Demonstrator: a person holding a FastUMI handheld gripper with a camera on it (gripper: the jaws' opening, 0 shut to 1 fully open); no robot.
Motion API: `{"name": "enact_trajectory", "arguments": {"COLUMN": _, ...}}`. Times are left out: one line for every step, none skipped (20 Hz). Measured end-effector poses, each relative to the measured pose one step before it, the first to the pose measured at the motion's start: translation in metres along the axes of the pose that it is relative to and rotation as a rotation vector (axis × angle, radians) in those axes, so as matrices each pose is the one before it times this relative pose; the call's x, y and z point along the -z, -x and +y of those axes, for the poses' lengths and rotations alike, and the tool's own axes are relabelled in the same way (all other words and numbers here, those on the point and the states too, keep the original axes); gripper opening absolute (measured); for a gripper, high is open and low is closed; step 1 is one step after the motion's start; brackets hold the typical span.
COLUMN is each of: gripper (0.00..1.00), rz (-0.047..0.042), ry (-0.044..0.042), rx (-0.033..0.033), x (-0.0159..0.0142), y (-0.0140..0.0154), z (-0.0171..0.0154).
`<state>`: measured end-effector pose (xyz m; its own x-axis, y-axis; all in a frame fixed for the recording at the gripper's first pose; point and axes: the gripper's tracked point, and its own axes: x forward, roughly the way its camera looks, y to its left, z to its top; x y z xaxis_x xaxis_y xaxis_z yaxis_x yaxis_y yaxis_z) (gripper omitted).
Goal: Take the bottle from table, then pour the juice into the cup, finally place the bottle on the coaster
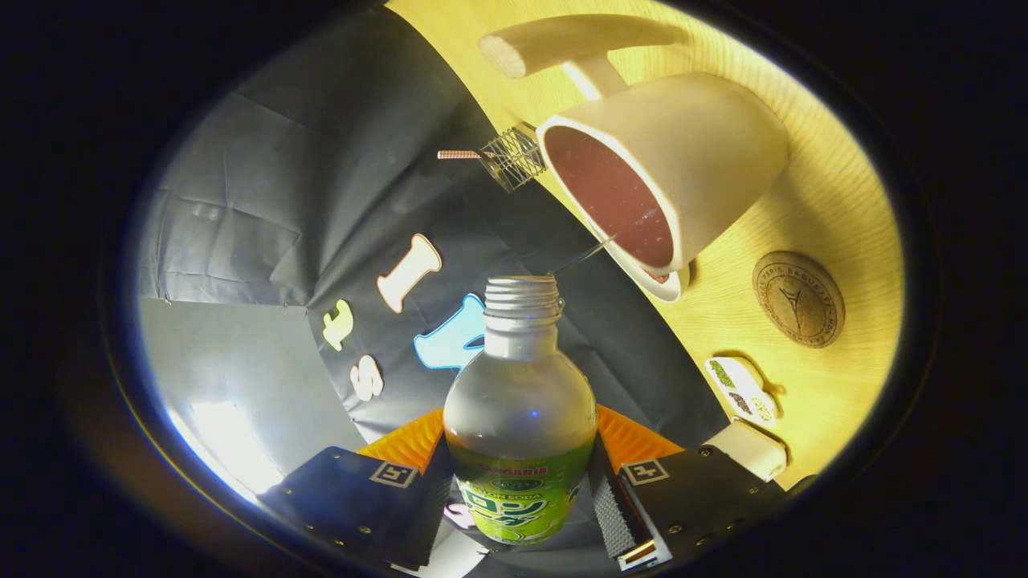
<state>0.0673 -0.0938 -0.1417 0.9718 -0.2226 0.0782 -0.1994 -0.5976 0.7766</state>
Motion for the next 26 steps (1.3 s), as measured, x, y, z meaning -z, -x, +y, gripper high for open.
{"name": "enact_trajectory", "arguments": {"gripper": 0.77, "rz": 0.00100, "ry": 0.01936, "rx": 0.00976, "x": -0.00270, "y": -0.00033, "z": -0.00448}}
{"name": "enact_trajectory", "arguments": {"gripper": 0.77, "rz": 0.00512, "ry": 0.02944, "rx": 0.01818, "x": -0.00253, "y": 0.00239, "z": -0.00607}}
{"name": "enact_trajectory", "arguments": {"gripper": 0.77, "rz": 0.00884, "ry": 0.03381, "rx": 0.01537, "x": -0.00283, "y": 0.00062, "z": -0.00595}}
{"name": "enact_trajectory", "arguments": {"gripper": 0.77, "rz": 0.00244, "ry": 0.03015, "rx": 0.00870, "x": -0.00198, "y": 0.00029, "z": -0.00323}}
{"name": "enact_trajectory", "arguments": {"gripper": 0.78, "rz": 0.00038, "ry": 0.02135, "rx": 0.00752, "x": -0.00407, "y": 0.00035, "z": -0.00256}}
{"name": "enact_trajectory", "arguments": {"gripper": 0.77, "rz": -0.00052, "ry": 0.01915, "rx": 0.00443, "x": -0.00274, "y": 0.00207, "z": -0.00352}}
{"name": "enact_trajectory", "arguments": {"gripper": 0.77, "rz": 0.00264, "ry": 0.02293, "rx": 0.00665, "x": -0.00255, "y": -0.00034, "z": -0.00258}}
{"name": "enact_trajectory", "arguments": {"gripper": 0.77, "rz": 0.00245, "ry": 0.02643, "rx": 0.00661, "x": -0.00160, "y": 0.00069, "z": -0.00126}}
{"name": "enact_trajectory", "arguments": {"gripper": 0.77, "rz": 0.00260, "ry": 0.02595, "rx": 0.00975, "x": -0.00138, "y": 0.00041, "z": -0.00263}}
{"name": "enact_trajectory", "arguments": {"gripper": 0.77, "rz": 0.00326, "ry": 0.02621, "rx": 0.00940, "x": -0.00014, "y": -0.00165, "z": -0.00166}}
{"name": "enact_trajectory", "arguments": {"gripper": 0.77, "rz": 0.00008, "ry": 0.02731, "rx": 0.00962, "x": -0.00129, "y": -0.00012, "z": -0.00084}}
{"name": "enact_trajectory", "arguments": {"gripper": 0.77, "rz": 0.00203, "ry": 0.03106, "rx": 0.00668, "x": -0.00083, "y": -0.00031, "z": 0.00099}}
{"name": "enact_trajectory", "arguments": {"gripper": 0.77, "rz": 0.00332, "ry": 0.03367, "rx": 0.00185, "x": -0.00042, "y": -0.00138, "z": 0.00094}}
{"name": "enact_trajectory", "arguments": {"gripper": 0.77, "rz": 0.00261, "ry": 0.03356, "rx": 0.00103, "x": 0.00130, "y": 0.00063, "z": 0.00158}}
{"name": "enact_trajectory", "arguments": {"gripper": 0.77, "rz": 0.00364, "ry": 0.03373, "rx": 0.00131, "x": -0.00012, "y": -0.00143, "z": 0.00060}}
{"name": "enact_trajectory", "arguments": {"gripper": 0.77, "rz": -0.00115, "ry": 0.03313, "rx": 0.00666, "x": -0.00064, "y": -0.00208, "z": 0.00071}}
{"name": "enact_trajectory", "arguments": {"gripper": 0.77, "rz": -0.00139, "ry": 0.03231, "rx": 0.00394, "x": -0.00236, "y": -0.00244, "z": -0.00001}}
{"name": "enact_trajectory", "arguments": {"gripper": 0.77, "rz": 0.00330, "ry": 0.02836, "rx": 0.00523, "x": -0.00021, "y": -0.00193, "z": 0.00048}}
{"name": "enact_trajectory", "arguments": {"gripper": 0.77, "rz": 0.00276, "ry": 0.02471, "rx": -0.00082, "x": 0.00008, "y": -0.00120, "z": 0.00002}}
{"name": "enact_trajectory", "arguments": {"gripper": 0.77, "rz": 0.00345, "ry": 0.02221, "rx": -0.00161, "x": 0.00013, "y": -0.00048, "z": 0.00130}}
{"name": "enact_trajectory", "arguments": {"gripper": 0.77, "rz": 0.00507, "ry": 0.02021, "rx": 0.00109, "x": 0.00053, "y": -0.00171, "z": -0.00035}}
{"name": "enact_trajectory", "arguments": {"gripper": 0.77, "rz": 0.00382, "ry": 0.02035, "rx": 0.00147, "x": 0.00134, "y": -0.00076, "z": 0.00082}}
{"name": "enact_trajectory", "arguments": {"gripper": 0.77, "rz": 0.00396, "ry": 0.01918, "rx": 0.00310, "x": 0.00056, "y": 0.00003, "z": -0.00052}}
{"name": "enact_trajectory", "arguments": {"gripper": 0.77, "rz": 0.00345, "ry": 0.01782, "rx": 0.00203, "x": 0.00165, "y": -0.00003, "z": 0.00073}}
{"name": "enact_trajectory", "arguments": {"gripper": 0.77, "rz": 0.00389, "ry": 0.01770, "rx": -0.00238, "x": 0.00164, "y": -0.00008, "z": 0.00128}}
{"name": "enact_trajectory", "arguments": {"gripper": 0.77, "rz": 0.00833, "ry": 0.02021, "rx": -0.00081, "x": 0.00269, "y": 0.00055, "z": 0.00260}}
